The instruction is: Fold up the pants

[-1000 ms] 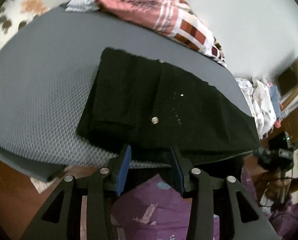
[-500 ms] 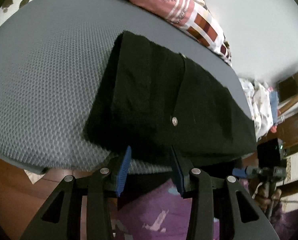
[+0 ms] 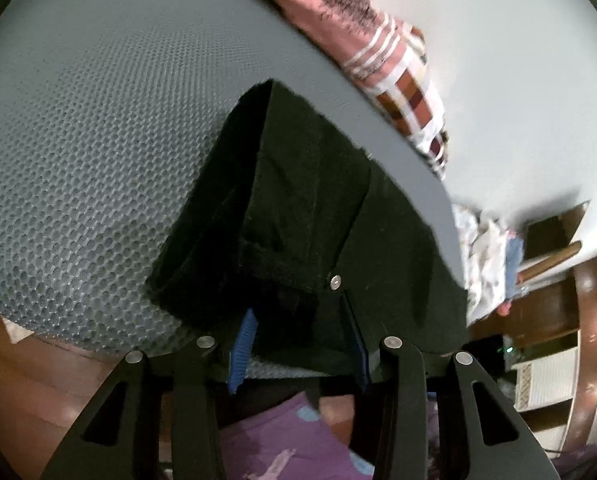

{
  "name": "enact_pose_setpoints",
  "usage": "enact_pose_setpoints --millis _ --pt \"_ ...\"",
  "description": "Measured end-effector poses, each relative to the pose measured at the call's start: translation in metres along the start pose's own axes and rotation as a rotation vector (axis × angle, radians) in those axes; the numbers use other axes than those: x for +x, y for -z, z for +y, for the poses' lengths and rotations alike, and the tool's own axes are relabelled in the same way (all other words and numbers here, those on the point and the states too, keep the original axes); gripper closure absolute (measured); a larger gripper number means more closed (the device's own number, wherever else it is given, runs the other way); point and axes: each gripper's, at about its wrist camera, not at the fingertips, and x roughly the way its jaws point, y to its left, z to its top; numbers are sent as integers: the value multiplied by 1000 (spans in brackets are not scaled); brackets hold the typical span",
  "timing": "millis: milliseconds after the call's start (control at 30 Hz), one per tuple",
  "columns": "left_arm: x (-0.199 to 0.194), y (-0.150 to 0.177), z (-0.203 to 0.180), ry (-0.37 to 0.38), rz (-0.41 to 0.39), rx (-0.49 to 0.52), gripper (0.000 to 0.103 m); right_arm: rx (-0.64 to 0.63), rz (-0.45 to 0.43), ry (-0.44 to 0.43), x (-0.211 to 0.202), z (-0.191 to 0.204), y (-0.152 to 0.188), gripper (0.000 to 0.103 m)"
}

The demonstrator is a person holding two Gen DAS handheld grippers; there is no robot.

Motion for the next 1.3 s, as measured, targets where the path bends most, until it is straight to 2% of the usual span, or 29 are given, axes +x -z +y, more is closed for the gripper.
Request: enact_pose_setpoints --millis 33,67,100,200,467,667,833,900,933,967,1033,1133,1233,1300 --pt "-1 1 -4 -11 -11 24 62 1 1 1 1 -1 0 49" --pt "-1 2 -10 -55 -18 67 72 0 -1 1 1 -1 1 49" --pt "2 3 -15 -121 -11 108 78 -2 -5 -1 1 0 0 49" --pt "7 6 -13 -171 2 110 86 -4 -21 -11 1 0 -1 49" --pt "-25 12 -33 -146 -81 63 90 50 -36 -95 5 -3 -4 49" --pt "-34 11 -32 -114 -84 21 90 125 -22 -152 22 -11 -14 45" --pt "-32 11 -29 -105 -79 -9 90 158 -65 -167 34 -11 -26 46" --pt "-33 12 -26 -108 -79 -13 90 154 -88 -181 37 -10 -29 68" --pt "-33 12 -26 -110 -76 -13 90 140 -90 -157 40 -8 -31 86" --pt "-32 12 -25 -111 -73 -15 90 140 -87 -136 43 -8 -31 92" --pt "-30 12 -23 -123 -68 -18 90 142 -101 -131 45 -9 -31 95" --pt "-27 13 -22 -159 -60 -13 90 43 -115 -71 41 8 -25 96" --pt "-20 16 -19 -211 -41 8 90 20 -88 -63 40 15 -19 96" --pt "-10 18 -17 -262 -34 54 90 10 -71 -27 46 11 -20 96"
